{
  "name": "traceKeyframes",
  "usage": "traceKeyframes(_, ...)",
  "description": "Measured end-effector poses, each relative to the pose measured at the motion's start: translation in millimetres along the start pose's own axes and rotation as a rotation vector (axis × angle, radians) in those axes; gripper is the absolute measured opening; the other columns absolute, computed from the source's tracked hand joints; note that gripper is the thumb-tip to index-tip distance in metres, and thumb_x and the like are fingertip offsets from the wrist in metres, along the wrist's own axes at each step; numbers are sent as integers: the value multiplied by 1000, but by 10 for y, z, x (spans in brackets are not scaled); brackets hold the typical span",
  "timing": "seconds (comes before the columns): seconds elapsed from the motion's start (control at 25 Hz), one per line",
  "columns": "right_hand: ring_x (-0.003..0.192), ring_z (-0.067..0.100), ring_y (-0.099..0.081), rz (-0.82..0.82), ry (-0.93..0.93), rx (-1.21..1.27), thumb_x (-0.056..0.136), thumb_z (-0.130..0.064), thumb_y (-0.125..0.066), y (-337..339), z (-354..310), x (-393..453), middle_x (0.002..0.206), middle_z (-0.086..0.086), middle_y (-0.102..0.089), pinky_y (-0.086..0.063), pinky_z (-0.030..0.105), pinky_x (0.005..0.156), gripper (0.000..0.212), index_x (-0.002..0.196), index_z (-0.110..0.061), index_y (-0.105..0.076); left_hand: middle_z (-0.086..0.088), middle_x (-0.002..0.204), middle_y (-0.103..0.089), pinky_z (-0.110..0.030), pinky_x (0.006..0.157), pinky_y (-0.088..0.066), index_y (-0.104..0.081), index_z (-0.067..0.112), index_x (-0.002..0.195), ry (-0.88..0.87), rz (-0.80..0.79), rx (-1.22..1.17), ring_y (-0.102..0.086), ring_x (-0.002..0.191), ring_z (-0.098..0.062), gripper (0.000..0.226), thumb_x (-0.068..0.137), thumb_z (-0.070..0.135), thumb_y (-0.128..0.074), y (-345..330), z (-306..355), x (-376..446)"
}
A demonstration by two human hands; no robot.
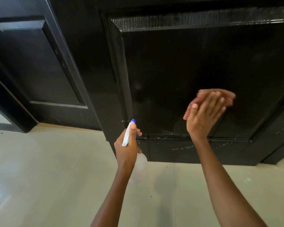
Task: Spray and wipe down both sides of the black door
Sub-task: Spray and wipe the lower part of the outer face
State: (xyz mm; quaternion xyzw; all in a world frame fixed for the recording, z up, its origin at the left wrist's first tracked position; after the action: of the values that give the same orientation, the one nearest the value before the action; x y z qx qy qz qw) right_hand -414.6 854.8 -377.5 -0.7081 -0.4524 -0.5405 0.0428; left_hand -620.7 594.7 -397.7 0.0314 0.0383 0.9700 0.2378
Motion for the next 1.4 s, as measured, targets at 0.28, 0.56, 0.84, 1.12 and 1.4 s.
traceKeyframes(0.28, 158, 39, 8, -75, -355, 290, 111, -48, -14, -207, -152, -238, 171, 15, 7, 10, 52, 126, 69, 163, -7, 4, 6, 87, -72, -13, 48, -48, -73, 13, 103, -86, -38, 2, -63, 54, -4, 59, 86, 61, -44, -142, 28, -74)
traceKeyframes(0.56, 159, 14, 10, -610, 940, -90, 98, -10, -50, -1038, -771, -1808, 174, -6, 5, -1, 38, 128, 83, 166, -28, -5, -3, 63, -62, -12, 48, -47, -71, 21, 89, -103, -31, 57, -58, 46, -9, 52, 87, 64, -42, -236, -114, -46)
traceKeyframes(0.84, 159, 30, 10, -409, 162, -147, 110, -47, -21, -565, 1261, -1241, 172, 7, 11, 8, 51, 127, 67, 165, -20, 6, 6, 73, -69, -12, 49, -48, -73, 16, 90, -66, -168, 90, -58, 45, -10, 55, 88, 62, -44, -731, -250, -135)
traceKeyframes(1.12, 158, 29, 14, -132, -615, 332, 111, -47, -20, -388, 1568, -1104, 170, 8, 17, 6, 47, 129, 70, 161, -11, 12, -2, 74, -64, -13, 49, -47, -74, 13, 96, -40, -196, 60, -57, 43, -6, 57, 92, 58, -41, -879, -308, -171)
traceKeyframes(1.4, 159, 22, -7, -481, 756, 34, 96, -23, -65, -879, -643, -1460, 170, 0, -21, -12, 42, 130, 86, 163, -25, -12, -2, 52, -61, -22, 51, -50, -71, 14, 103, -60, -146, 63, -56, 42, -9, 58, 90, 61, -40, -872, -311, -129)
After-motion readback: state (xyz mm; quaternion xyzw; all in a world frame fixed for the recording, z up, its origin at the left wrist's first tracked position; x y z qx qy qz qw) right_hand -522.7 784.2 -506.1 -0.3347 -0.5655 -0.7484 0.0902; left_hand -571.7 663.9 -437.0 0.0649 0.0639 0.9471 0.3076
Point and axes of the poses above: each hand's wrist, its own x-axis towards the middle knuckle, its own y-axis out of the back of the hand, z = x × y, the point moved 10 cm from there along x, towards the middle knuckle
